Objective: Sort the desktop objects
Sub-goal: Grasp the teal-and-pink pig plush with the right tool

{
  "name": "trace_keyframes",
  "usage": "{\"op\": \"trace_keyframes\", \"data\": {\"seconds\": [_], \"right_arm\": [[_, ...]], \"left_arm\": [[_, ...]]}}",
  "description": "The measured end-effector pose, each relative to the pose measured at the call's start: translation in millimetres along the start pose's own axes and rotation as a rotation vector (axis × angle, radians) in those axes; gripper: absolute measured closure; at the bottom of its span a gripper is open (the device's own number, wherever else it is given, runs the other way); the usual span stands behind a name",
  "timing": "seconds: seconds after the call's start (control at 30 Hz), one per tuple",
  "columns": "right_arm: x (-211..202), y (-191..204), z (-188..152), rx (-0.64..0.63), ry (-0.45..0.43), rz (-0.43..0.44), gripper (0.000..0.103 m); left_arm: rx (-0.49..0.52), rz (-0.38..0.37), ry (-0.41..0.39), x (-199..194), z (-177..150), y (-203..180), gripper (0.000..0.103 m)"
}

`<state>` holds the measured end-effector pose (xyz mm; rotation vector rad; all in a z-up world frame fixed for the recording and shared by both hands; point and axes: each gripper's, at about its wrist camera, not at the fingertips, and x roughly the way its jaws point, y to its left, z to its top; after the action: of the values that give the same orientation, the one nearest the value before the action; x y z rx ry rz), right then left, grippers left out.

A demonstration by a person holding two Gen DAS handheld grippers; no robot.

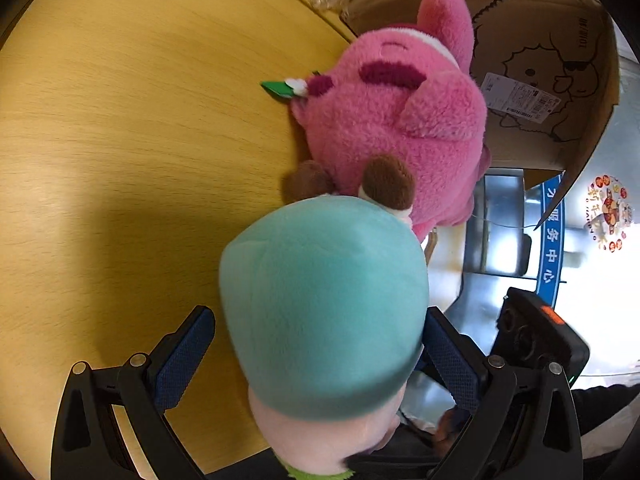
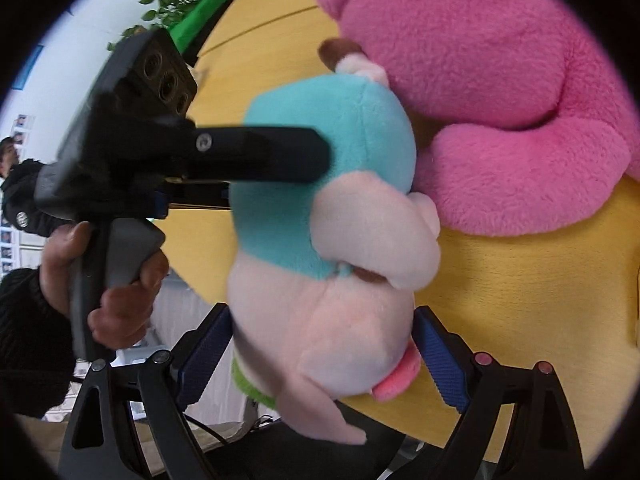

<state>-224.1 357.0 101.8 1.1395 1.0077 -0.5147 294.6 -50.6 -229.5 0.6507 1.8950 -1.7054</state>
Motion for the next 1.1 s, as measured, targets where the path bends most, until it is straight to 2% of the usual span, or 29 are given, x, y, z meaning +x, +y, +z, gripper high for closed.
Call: {"op": "trace_keyframes", "data": {"seconds": [0.1,0.27,0.37,0.53,0.6,0.63,0.67,0.73,0.83,0.97,1.1], "right_arm": [[-2.4,-5.7,-3.9,0.009,-0.019,0.001,0.013],[-0.8,-28.5,-7.3,0.104,-0.005,0.089,0.013],[0.1,-34.4,-6.5,0.109,0.021,0.122,0.012],[14.4,-47.4,1.2,0.168,0.117,0.199,0.011],[13.1,-52.3,2.5,0.164,0.125,0.210,0.014],[12.5,-54.7,3.2,0.161,0.129,0.215,0.019],[9.1,-55.2,3.8,0.149,0.125,0.219,0.024],[-4.0,-52.9,5.3,0.105,0.100,0.234,0.027],[-33.8,-42.8,9.4,0.010,0.044,0.251,0.028],[-98.3,-23.3,14.7,-0.150,-0.041,0.251,0.028],[-164.6,-1.1,29.4,-0.301,-0.162,0.232,0.028]], "left_arm": [[-0.017,-0.020,0.013,9.5,0.2,0.2,0.000],[-0.026,-0.020,0.001,16.3,-0.7,-1.7,0.001],[-0.037,-0.025,0.003,18.2,-2.8,-3.2,0.005],[-0.043,-0.028,0.009,23.7,-7.7,-6.3,0.009],[-0.051,-0.026,0.005,23.5,-9.4,-7.2,0.011],[-0.056,-0.025,0.004,22.2,-10.3,-7.2,0.013],[-0.059,-0.020,0.003,20.5,-10.9,-8.1,0.015],[-0.055,-0.001,0.001,14.0,-12.7,-14.8,0.016],[-0.014,-0.006,-0.023,-8.1,-18.0,-39.5,0.016],[0.112,0.013,-0.083,-49.1,-30.9,-105.3,0.016],[0.232,0.020,-0.190,-94.4,-49.5,-182.6,0.016]]}}
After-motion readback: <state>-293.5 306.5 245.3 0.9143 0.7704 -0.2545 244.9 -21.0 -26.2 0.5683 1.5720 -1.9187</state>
